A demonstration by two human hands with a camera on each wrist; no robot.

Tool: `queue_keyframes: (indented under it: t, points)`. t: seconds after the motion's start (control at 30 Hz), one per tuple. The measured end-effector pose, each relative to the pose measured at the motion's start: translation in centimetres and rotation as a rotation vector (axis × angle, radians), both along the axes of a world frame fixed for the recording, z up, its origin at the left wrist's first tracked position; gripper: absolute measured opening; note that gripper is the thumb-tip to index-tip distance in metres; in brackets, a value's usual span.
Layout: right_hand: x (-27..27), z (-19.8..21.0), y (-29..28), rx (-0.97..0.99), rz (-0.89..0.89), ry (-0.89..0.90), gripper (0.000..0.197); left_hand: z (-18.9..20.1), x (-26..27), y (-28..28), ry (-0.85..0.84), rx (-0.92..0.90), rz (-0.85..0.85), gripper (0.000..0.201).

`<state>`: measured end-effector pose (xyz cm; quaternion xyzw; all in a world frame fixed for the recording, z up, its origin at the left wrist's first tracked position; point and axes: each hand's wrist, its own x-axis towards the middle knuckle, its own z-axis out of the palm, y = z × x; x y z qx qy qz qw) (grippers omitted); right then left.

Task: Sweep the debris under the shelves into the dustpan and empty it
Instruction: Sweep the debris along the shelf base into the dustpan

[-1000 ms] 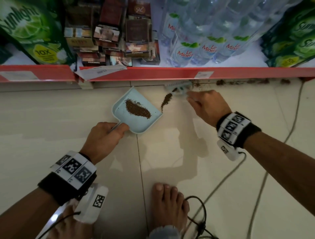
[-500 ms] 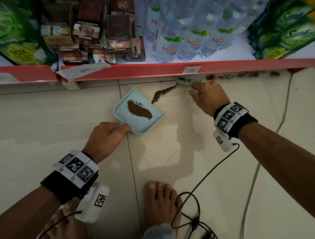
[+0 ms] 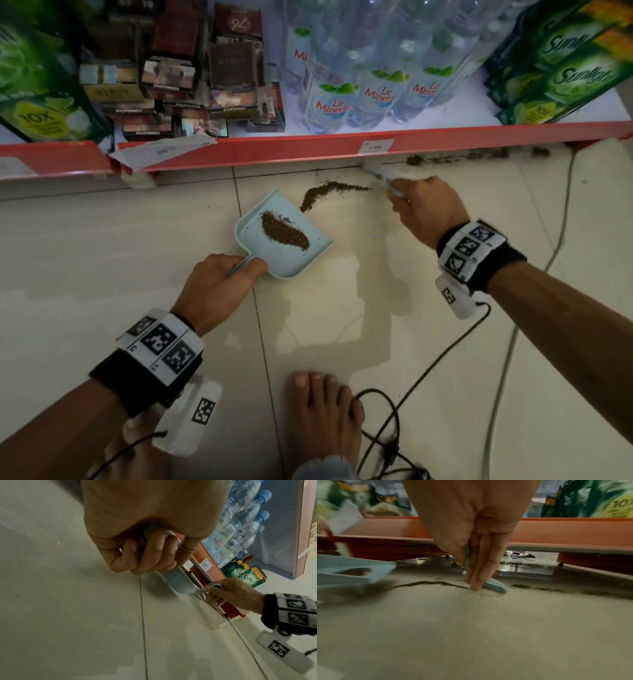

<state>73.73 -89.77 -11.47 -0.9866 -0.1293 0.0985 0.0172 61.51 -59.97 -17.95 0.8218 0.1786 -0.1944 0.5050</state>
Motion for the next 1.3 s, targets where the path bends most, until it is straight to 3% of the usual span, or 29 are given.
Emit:
queue_keyframes:
  t: [0.1,0.2,0.33,0.43,0.6,0.7,0.83,0.93,1.03,1.17,1.3]
  points:
    - [-2.6,0.2,1.2,0.131,0.122,0.045,0.033,0.0,0.0,0.0,0.001,0.017,0.004,0.06]
    - [-2.9,1.0,1.7,0.151,0.157,-0.046,0.033,0.0,-0.2,-0.1,0.009,0.016,0.005,0.06]
    - [0.6,0.9,0.9,-0.005,0.013,-0.215,0.029,0.1,-0.2,-0.1,0.013,0.007,-0.005,0.057]
    - [2.6,-0.4,1.5,-0.056,-0.045,-0.152,0.029,0.3,0.0,0.1,0.021,0.003,-0.002,0.055]
    - [0.6,-1.1,3.8,0.242,0.263,0.014,0.026,0.4,-0.2,0.6,0.033,-0.012,0.001,0.046]
    - [-0.9,-0.5,3.2,0.26,0.369,0.069,0.029,0.2,-0.4,1.0,0.029,-0.012,0.015,0.054]
    - [-0.4,0.7,1.3,0.201,0.391,-0.136,0.029,0.0,-0.6,1.3,0.019,-0.004,0.017,0.057]
    - [1.4,0.6,1.5,0.17,0.254,-0.235,0.029,0.0,-0.5,1.3,0.018,-0.006,0.013,0.057]
    - [2.3,-0.5,3.2,0.121,0.202,-0.132,0.028,0.0,-0.5,1.3,0.02,-0.003,0.014,0.057]
    - [0.2,-0.7,5.2,0.158,0.356,0.049,0.03,0.1,-1.0,1.6,0.028,-0.002,0.012,0.056]
    - [-1.6,0.8,4.7,0.224,0.432,-0.011,0.03,0.1,-1.4,2.3,0.038,-0.004,0.038,0.049]
